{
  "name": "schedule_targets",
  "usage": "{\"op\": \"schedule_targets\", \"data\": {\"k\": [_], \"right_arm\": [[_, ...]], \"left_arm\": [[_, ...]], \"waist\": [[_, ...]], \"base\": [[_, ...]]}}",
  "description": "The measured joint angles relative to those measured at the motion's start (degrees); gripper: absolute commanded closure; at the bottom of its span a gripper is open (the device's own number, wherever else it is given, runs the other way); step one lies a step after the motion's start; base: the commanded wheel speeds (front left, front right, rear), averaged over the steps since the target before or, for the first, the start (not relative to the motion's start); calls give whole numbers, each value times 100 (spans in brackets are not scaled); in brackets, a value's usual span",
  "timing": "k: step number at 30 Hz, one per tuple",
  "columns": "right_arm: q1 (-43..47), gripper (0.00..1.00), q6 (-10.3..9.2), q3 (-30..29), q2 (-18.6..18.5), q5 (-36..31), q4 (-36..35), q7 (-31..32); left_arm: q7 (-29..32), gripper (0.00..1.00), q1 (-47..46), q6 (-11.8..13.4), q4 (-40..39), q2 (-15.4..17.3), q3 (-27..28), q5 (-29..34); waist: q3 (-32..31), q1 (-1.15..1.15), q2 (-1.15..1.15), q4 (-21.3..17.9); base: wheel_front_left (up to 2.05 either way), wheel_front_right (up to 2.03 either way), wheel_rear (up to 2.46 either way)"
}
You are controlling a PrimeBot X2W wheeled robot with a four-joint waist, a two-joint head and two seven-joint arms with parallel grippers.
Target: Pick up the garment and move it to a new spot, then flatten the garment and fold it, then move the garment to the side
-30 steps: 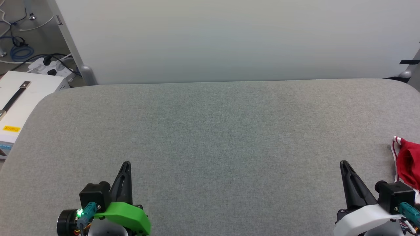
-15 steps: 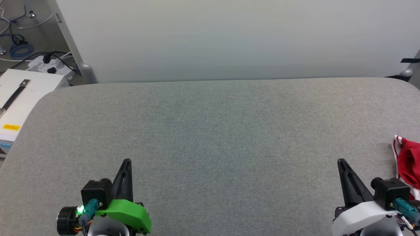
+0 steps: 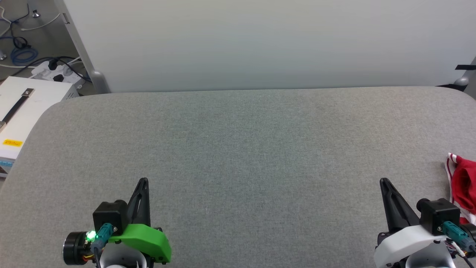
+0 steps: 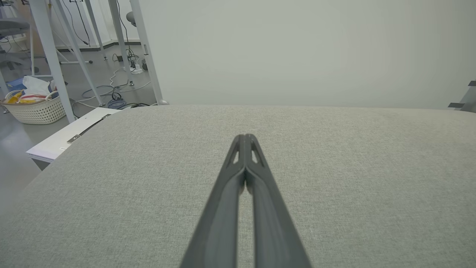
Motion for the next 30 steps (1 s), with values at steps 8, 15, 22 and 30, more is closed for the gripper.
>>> {"op": "schedule_targets", "data": {"k": [8, 15, 22, 30], "right_arm": [[-99, 100, 0, 13, 8, -71, 81, 18], [-130, 100, 0, 21, 9, -148, 148, 24], [-215, 100, 0, 31, 12, -203, 201, 41], [-260, 100, 0, 41, 14, -255, 269, 65]], "left_arm": [[103, 100, -1, -70, -76, -114, 130, 226], [193, 100, -2, -99, -110, -171, 200, 346], [253, 100, -3, -149, -154, -250, 298, 500], [354, 100, -4, -207, -226, -327, 375, 654]], "waist": [[24, 0, 0, 4], [41, 0, 0, 7], [58, 0, 0, 10], [77, 0, 0, 13]], "base": [[0, 0, 0], [0, 0, 0], [0, 0, 0], [0, 0, 0]]}}
